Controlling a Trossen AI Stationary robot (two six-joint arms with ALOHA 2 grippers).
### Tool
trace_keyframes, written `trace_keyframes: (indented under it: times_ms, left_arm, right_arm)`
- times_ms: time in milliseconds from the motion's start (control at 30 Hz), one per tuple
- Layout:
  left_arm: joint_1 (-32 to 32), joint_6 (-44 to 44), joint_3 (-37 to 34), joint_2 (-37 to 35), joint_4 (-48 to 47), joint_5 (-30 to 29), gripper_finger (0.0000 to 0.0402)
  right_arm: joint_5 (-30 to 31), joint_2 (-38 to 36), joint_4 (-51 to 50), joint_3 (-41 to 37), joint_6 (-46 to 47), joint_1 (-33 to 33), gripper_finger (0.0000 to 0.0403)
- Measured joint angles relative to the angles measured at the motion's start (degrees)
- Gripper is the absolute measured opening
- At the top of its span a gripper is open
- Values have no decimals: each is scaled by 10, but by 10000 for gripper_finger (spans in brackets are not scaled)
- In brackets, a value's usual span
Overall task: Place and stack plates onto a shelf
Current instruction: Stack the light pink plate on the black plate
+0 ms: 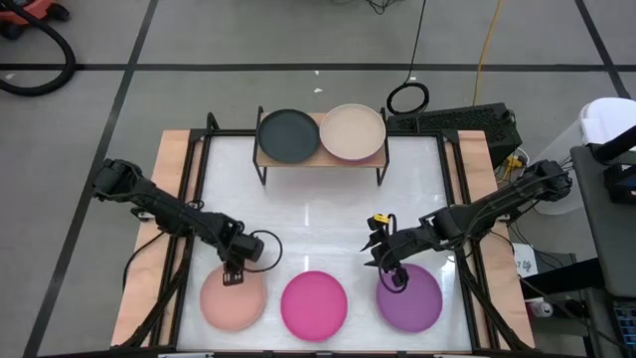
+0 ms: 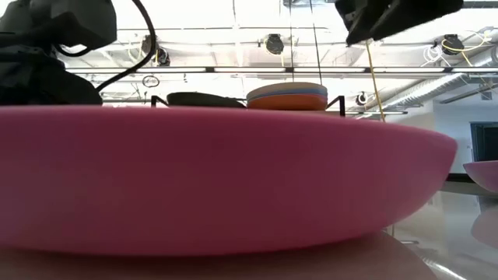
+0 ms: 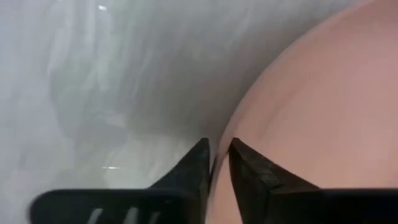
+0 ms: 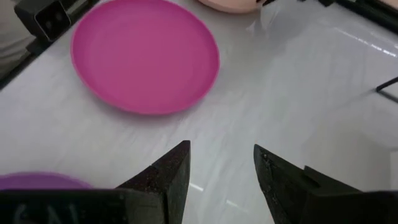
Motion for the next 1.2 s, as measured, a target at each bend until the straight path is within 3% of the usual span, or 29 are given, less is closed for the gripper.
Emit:
trace_keyframes:
  times_ms: [100,267,467,633,800,967,1100,1200]
  left_arm:
    - [16,-1,0,-1,4,26,18]
    - [49,-9,25,-1,-2,21,10]
    - [98,32,145,-12,-108,-17,10]
    - [140,85,275,-49,-231,-87,10]
    - [202,131,396,-81,-263,-192,10]
    - [315,62,481,-81,-257,-307,10]
    - [411,75,502,-65,-239,-296,10]
    - [480,82,502,-49,-217,-237,10]
  right_arm:
    - [-1,0,-1,-11,1,0,157]
    - [-1,0,-1,-25,2,0,157]
    - [1,0,0,-31,7,0,157]
    - [1,0,0,-31,26,0,157]
    - [1,0,0,-31,27,0,157]
    - [1,0,33,-31,26,0,157]
    - [1,0,59,-31,13,0,157]
    - [1,0,74,-31,8,0,157]
